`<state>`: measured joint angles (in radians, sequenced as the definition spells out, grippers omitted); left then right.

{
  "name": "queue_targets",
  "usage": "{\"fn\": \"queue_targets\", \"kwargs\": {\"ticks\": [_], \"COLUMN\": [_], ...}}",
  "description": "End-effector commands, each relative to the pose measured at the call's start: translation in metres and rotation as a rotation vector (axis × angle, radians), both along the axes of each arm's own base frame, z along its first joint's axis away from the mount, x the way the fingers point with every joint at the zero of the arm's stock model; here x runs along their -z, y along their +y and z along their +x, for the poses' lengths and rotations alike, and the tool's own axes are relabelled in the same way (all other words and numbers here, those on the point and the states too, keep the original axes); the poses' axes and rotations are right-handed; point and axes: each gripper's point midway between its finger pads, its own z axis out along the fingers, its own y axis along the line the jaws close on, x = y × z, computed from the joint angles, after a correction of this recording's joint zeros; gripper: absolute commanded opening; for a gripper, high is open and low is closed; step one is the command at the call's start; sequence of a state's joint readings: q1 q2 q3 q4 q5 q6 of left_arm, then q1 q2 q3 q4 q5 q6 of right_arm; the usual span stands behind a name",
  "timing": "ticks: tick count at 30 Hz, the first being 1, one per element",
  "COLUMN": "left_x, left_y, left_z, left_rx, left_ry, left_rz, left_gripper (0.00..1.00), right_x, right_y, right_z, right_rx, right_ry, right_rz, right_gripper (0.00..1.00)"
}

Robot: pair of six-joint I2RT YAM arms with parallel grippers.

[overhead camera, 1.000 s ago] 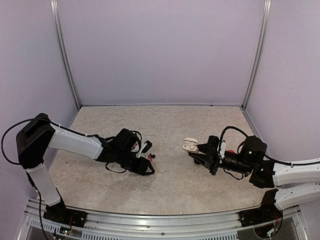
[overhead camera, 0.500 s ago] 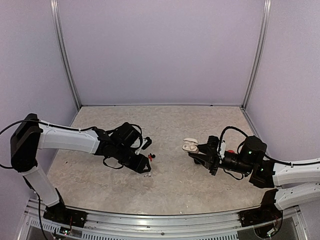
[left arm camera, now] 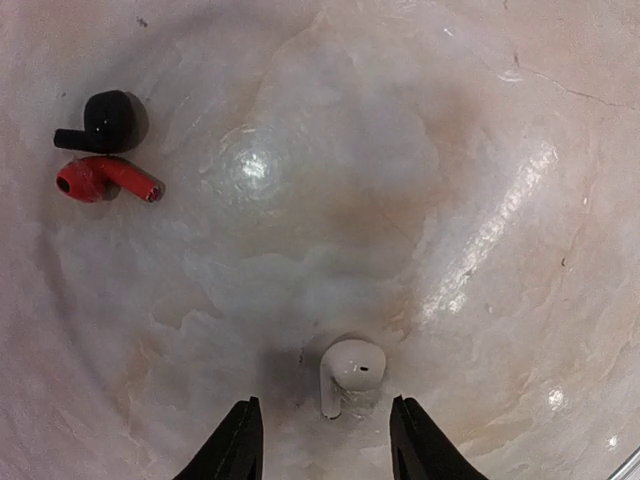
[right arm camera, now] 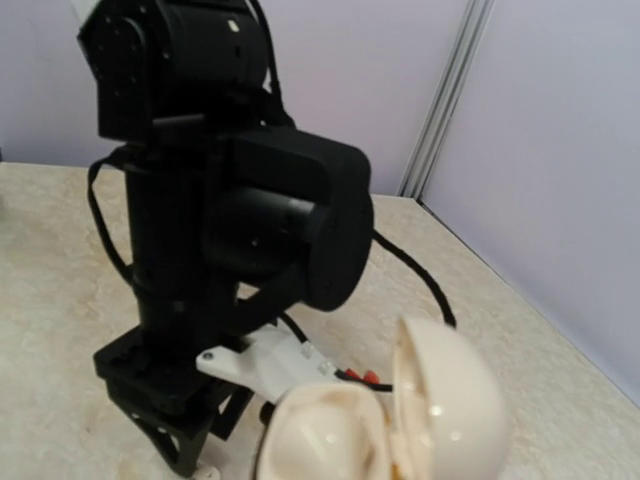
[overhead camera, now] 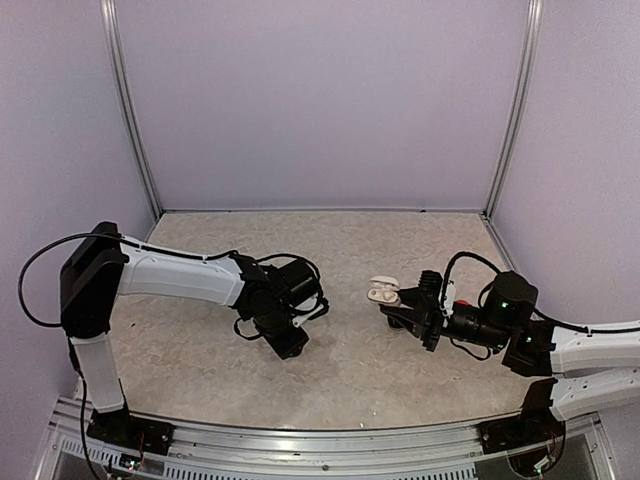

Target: Insert the wireless bluetooth earbuds into the charging case

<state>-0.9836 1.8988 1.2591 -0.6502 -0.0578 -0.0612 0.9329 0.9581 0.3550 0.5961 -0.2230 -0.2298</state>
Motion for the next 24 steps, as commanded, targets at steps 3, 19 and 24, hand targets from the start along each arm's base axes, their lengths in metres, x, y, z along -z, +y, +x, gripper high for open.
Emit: {"fn": "queue_targets", "kwargs": {"ticks": [3,19,24], "left_x": [-0.004,0.016,0.02], "left_y": [-0.006,-0.019,-0.015], "left_z": [0.003,0.001,0.003], "left_rx": [0.103,0.227,0.214], "left_ry": [-0.031,0.042,0.055], "left_rz": [0.058,0.078,0.089], "left_gripper": [0.44,0.33,0.28], "right_x": [-0.006,-0.007,-0.007], "right_y": [-0.003,-0.006,-0.007], "right_z": [0.002,0.0,0.001], "right_rx": [0.011,0.019,0.022], "right_ry": [0.009,0.009,0.006], "right_rz": [0.022,0.028,0.027], "right_gripper": [0.0,0.0,0.0]}}
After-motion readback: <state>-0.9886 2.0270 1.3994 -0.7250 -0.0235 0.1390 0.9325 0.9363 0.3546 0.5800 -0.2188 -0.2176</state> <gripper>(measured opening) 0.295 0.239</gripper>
